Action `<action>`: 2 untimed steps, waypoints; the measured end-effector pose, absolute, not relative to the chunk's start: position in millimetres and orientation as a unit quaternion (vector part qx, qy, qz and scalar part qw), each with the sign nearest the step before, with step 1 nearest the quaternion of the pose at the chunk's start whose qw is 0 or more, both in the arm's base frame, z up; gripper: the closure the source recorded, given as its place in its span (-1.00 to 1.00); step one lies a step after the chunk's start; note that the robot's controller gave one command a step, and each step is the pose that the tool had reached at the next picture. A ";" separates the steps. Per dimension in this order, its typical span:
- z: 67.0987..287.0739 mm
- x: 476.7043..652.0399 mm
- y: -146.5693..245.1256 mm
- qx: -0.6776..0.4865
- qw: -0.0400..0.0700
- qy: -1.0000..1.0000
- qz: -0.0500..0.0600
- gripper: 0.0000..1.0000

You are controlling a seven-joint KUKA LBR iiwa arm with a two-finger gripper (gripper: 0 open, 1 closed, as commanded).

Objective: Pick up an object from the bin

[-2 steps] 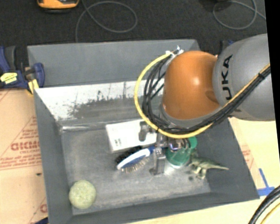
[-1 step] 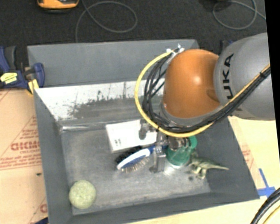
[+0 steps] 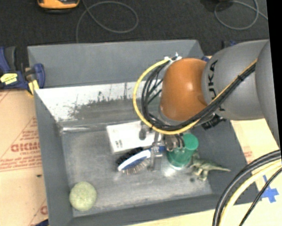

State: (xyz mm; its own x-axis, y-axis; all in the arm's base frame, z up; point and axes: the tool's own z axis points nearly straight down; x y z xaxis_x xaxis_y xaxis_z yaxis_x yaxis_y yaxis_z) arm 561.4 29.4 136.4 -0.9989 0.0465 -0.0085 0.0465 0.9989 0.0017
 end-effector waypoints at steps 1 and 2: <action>135.2 600.9 9.0 -0.005 0.002 1.000 0.000 -1.00; 123.5 574.0 35.7 0.063 0.002 0.998 0.000 -1.00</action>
Offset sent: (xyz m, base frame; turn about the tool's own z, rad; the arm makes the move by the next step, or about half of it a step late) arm 0.0086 0.0108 -0.0153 0.0820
